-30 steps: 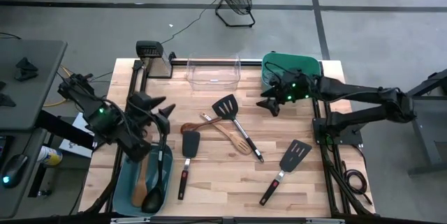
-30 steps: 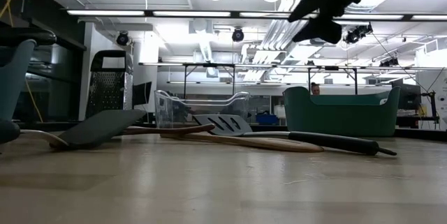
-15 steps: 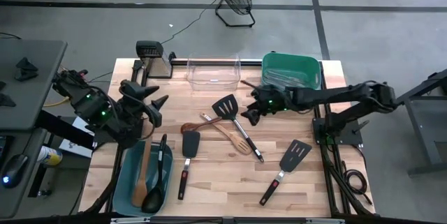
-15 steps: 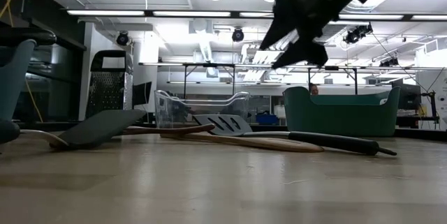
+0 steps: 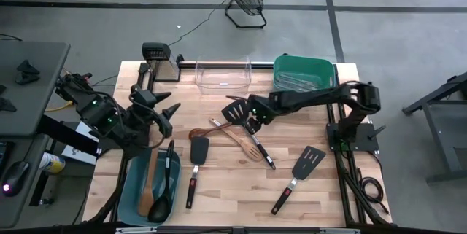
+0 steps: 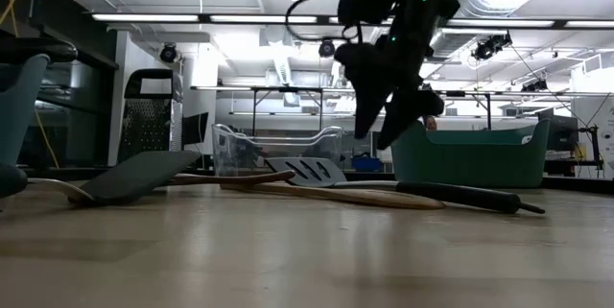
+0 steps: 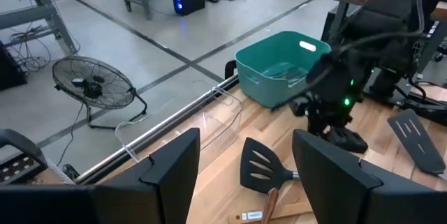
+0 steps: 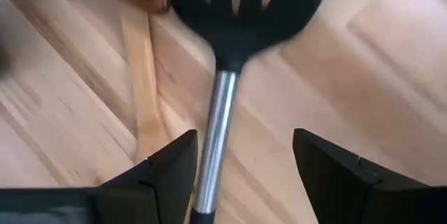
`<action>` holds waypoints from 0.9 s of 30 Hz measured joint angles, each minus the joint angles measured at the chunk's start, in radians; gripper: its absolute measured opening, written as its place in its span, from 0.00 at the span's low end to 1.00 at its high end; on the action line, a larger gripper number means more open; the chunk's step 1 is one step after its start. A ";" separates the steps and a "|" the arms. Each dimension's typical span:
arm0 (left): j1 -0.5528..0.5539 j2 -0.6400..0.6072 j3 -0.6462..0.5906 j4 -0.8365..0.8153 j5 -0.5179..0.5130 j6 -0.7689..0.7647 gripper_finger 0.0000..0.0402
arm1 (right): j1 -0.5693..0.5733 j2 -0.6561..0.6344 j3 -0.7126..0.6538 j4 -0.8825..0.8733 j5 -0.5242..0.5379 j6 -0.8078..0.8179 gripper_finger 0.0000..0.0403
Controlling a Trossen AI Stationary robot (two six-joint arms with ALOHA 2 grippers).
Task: Pick & Place Kitchen Items
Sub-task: Put the top spatula into the blue bin
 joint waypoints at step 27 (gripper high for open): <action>0.000 -0.002 0.000 -0.003 0.040 0.018 0.56 | 0.089 0.143 0.010 0.015 0.053 0.022 0.63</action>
